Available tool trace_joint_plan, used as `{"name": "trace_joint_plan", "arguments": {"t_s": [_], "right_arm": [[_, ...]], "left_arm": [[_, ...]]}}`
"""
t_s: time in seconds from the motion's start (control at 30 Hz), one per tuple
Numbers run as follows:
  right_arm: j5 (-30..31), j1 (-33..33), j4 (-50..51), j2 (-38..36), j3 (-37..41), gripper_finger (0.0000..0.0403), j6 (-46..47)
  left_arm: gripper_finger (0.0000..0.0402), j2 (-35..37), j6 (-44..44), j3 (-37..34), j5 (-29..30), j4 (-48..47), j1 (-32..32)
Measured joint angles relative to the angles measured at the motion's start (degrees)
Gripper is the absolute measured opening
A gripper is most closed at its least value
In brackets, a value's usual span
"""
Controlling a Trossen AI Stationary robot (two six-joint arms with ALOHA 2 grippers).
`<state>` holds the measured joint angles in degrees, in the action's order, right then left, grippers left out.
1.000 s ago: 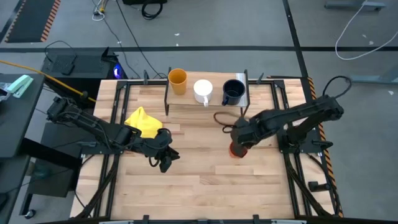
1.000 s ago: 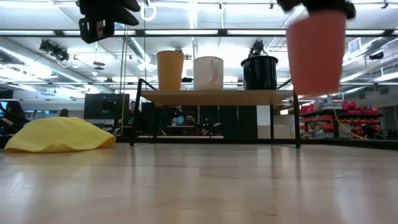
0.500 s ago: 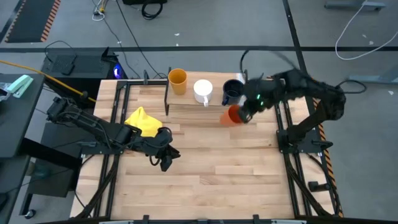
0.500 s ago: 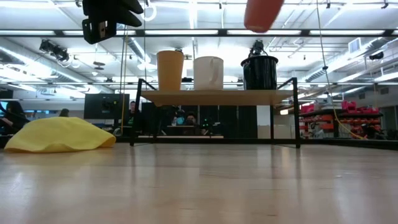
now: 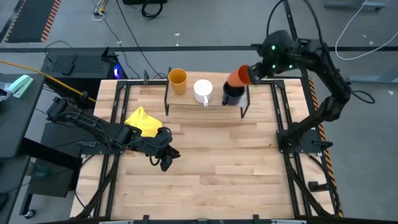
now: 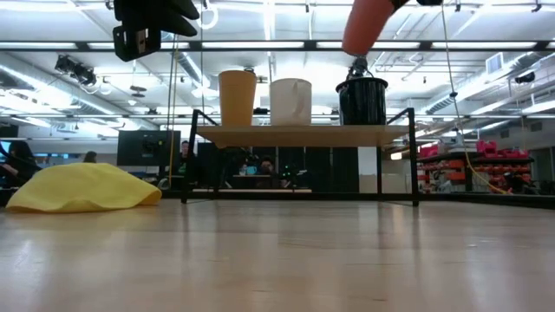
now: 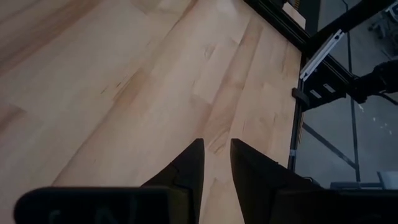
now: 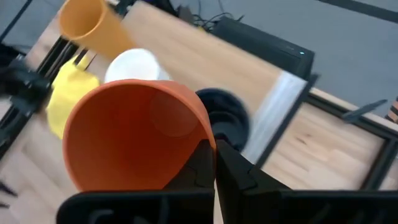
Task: Stack small to large cups/mugs on shelf
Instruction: Put the orange cup on the shelf
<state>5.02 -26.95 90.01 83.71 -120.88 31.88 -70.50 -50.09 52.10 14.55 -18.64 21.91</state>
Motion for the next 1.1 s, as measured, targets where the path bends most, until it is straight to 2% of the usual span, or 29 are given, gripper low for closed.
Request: {"name": "trace_joint_plan", "arguments": {"t_s": [0.23,0.47,0.63,0.87,1.1], "right_arm": [[-5.55,-11.22,0.03,0.50,-0.09,0.0002,-4.92],[-11.33,-18.49,0.01,3.72,-0.09,0.0002,-10.57],[-12.55,-21.38,-0.01,7.85,-1.49,0.0003,-13.61],[-12.56,-24.23,-0.75,17.14,-14.29,0.0003,-15.26],[-12.14,-26.41,-0.12,20.17,-12.30,0.0002,-15.36]], "left_arm": [[0.0084,0.00,-0.31,0.00,0.65,-0.04,0.00],[0.0076,0.00,-1.02,0.00,0.84,-0.05,-0.72],[0.0077,0.00,-1.79,0.00,0.85,-0.11,-1.57],[0.0069,0.00,-1.46,0.00,0.84,-0.78,-2.29],[0.0070,0.00,-0.20,0.00,0.74,-7.87,-4.42]]}}
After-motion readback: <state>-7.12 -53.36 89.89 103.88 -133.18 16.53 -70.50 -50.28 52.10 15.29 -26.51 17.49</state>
